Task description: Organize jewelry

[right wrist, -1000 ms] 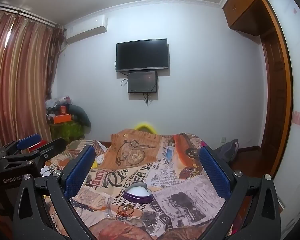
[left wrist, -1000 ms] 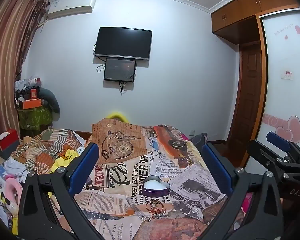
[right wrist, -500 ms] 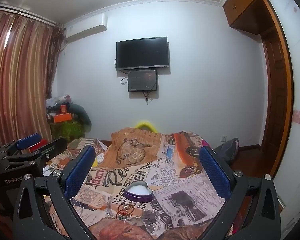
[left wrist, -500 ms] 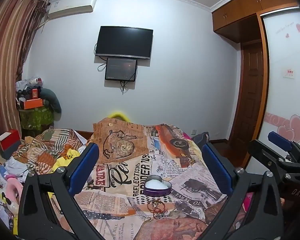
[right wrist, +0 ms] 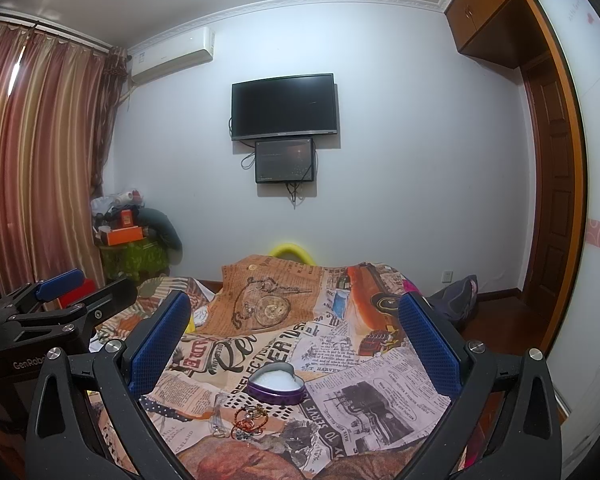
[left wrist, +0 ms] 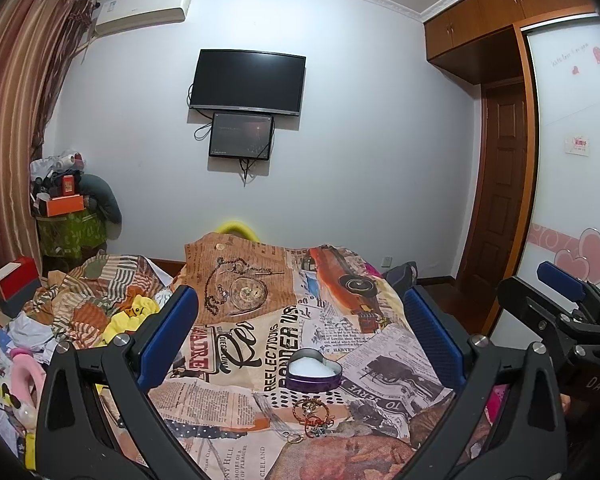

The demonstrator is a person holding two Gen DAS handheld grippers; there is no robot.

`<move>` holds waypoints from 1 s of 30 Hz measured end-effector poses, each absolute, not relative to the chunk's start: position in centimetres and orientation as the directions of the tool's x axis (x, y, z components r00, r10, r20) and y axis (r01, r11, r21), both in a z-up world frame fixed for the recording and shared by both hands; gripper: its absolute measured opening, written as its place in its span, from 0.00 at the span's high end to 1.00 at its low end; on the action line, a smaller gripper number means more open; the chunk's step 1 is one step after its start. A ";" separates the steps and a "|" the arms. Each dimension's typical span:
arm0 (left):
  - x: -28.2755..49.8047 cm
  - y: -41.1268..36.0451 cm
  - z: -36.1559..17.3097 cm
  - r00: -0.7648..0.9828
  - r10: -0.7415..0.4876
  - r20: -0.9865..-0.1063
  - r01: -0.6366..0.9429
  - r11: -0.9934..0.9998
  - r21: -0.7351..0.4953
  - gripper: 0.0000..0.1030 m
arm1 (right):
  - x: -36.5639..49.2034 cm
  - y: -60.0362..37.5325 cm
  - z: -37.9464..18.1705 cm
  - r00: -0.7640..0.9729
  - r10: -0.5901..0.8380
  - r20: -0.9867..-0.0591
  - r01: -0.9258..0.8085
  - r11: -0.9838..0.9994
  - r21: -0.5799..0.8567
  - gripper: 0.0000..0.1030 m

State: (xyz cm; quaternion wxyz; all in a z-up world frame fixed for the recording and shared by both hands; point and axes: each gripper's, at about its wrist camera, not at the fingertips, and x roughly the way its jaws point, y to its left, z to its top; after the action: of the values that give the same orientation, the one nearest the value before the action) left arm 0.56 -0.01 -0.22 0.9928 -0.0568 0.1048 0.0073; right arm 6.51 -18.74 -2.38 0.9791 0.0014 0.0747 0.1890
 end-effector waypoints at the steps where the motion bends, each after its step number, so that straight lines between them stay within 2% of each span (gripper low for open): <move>1: 0.6 0.0 -0.2 0.978 0.004 -0.209 -0.027 0.993 -0.111 0.00 | 6.5 -18.7 -2.4 0.917 0.371 -0.146 -0.370 0.928 0.031 0.00; 30: 0.9 -0.1 -0.7 0.977 0.002 -0.215 -0.026 0.994 -0.111 0.00 | 6.5 -18.8 -2.3 0.917 0.371 -0.147 -0.370 0.928 0.034 0.00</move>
State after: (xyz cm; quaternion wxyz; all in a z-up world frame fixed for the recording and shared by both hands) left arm 0.88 -0.13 -0.69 0.9925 -0.0565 0.1078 0.0071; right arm 6.52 -18.81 -2.26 0.9790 0.0026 0.0758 0.1892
